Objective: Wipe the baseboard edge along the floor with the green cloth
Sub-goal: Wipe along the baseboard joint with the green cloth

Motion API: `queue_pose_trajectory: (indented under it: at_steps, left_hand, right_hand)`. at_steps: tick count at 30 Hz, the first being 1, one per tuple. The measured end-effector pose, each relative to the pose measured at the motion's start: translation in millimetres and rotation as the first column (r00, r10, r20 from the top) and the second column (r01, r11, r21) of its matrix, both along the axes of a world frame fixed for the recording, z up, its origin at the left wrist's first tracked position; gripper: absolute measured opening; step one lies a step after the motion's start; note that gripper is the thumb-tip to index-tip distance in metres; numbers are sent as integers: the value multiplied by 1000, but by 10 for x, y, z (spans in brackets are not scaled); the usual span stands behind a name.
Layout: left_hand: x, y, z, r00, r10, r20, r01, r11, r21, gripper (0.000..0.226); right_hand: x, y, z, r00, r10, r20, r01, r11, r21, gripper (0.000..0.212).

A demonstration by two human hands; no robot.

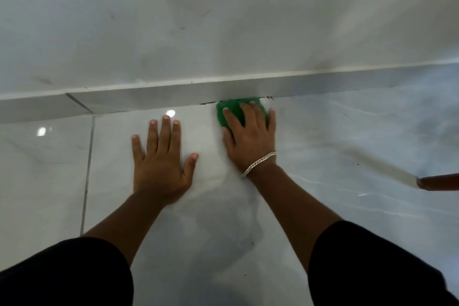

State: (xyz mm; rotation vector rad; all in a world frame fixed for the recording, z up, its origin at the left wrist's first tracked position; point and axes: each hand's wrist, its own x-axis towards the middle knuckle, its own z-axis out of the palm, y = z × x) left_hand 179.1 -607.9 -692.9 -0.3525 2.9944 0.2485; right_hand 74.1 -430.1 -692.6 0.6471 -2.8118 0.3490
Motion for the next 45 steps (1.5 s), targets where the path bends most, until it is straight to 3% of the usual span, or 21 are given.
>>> queue_pose_trajectory:
  at_steps: [5,10,12,15,17,20,26,30,32,35,39,41,45]
  left_hand:
    - [-12,11,1,1000,-5,-5,5,1000,1,84]
    - [-16,22,-39,1000,-7,-16,6,1000,-15,84]
    - [-12,16,-50,1000,-7,-17,6,1000,-23,84]
    - [-25,0,-58,1000,3,-5,-3,1000,-29,86]
    - [-22,6,-47,1000,4,-1,-4,1000,-21,86]
    - [1,-69,-26,999,-31,13,31,999,-18,85]
    - [188,-457,-33,999,-41,32,42,999,-22,86]
    - [189,-433,-31,999,-31,21,31,999,-18,86]
    - [182,-434,-28,999,-31,20,31,999,-21,86]
    - [188,-448,-24,1000,-23,19,23,999,-27,86]
    - [180,-457,-14,999,-40,35,41,999,-17,87]
    - [184,-465,-12,999,-40,27,40,999,-4,86]
    - [203,-467,-22,999,-44,27,44,999,-13,86]
  right_hand:
    - [-328,529,-80,969,-246,13,246,969,-38,38]
    - [-286,236,-10,811,-568,140,582,807,-95,40]
    - [-165,-78,52,844,-521,126,533,841,-98,41]
    - [89,-445,71,963,-233,132,247,964,-101,41]
    - [78,-436,59,981,-110,161,128,986,-107,40]
    - [-121,-95,17,997,-26,74,31,997,-66,38]
    - [-422,521,-109,961,-274,24,275,956,-100,35]
    - [-213,-8,-6,822,-553,136,569,803,-178,38]
    - [-30,-358,71,860,-496,121,510,844,-167,40]
    - [207,-682,76,960,-213,184,236,965,-113,43]
    - [-14,-289,-2,992,61,113,-51,994,-94,37]
    - [-207,64,-27,996,31,83,-26,998,-60,37]
    - [-416,562,-13,963,-262,62,265,964,-35,38]
